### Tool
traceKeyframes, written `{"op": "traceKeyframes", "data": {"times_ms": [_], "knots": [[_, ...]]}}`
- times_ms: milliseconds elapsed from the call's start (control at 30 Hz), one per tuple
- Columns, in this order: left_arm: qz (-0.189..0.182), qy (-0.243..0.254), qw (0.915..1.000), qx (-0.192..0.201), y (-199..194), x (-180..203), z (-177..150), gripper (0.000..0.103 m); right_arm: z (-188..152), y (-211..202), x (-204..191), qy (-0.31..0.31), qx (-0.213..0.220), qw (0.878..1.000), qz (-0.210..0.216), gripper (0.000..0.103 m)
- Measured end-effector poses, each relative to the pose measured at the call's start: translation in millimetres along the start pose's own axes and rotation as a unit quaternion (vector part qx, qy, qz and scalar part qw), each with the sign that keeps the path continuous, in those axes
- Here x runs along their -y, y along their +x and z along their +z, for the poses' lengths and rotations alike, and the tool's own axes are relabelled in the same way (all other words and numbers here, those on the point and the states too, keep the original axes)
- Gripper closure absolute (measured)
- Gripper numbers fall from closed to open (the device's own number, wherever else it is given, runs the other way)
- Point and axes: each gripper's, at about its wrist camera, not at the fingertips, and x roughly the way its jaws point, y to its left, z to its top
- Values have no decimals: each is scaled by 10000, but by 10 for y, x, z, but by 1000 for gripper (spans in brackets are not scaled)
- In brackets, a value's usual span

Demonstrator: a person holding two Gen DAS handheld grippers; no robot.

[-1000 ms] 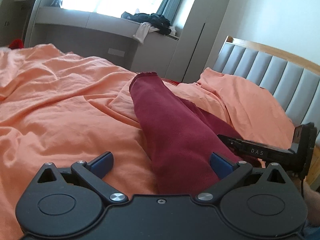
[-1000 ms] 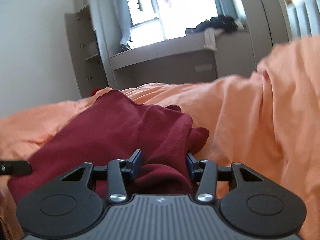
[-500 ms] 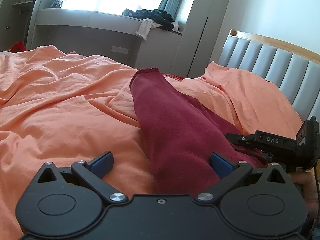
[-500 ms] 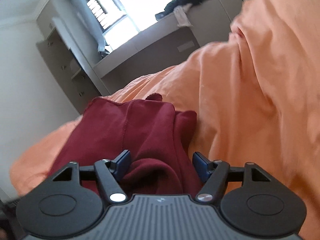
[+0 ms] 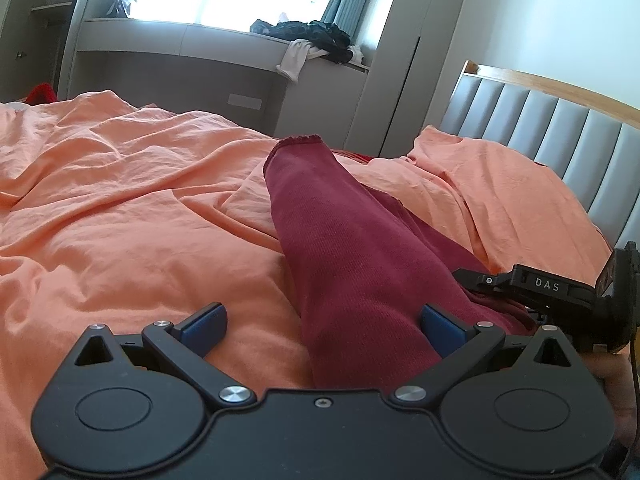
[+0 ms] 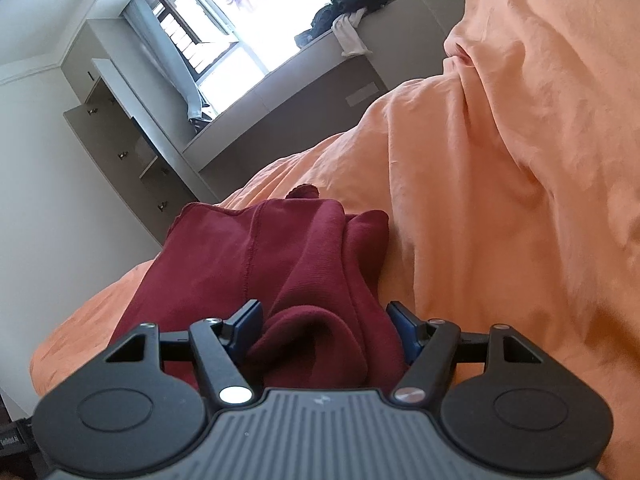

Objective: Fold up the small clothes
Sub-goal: 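Grasp the dark red strip with the left gripper while the right gripper holds its end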

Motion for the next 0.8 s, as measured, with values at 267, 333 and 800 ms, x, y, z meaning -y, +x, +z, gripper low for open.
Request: {"op": "traceKeyframes", "data": {"times_ms": [267, 333, 800], "knots": [[-76, -23, 10000, -31, 12, -1, 6, 0, -35, -31, -133, -350, 135, 9993, 50, 53], [-165, 38, 9998, -87, 38, -3, 54, 0, -53, -47, -223, -680, 210, 9975, -37, 57], [-665, 388, 9907, -1125, 510, -15, 391, 0, -68, -23, -293, -933, 226, 9953, -145, 54]]}}
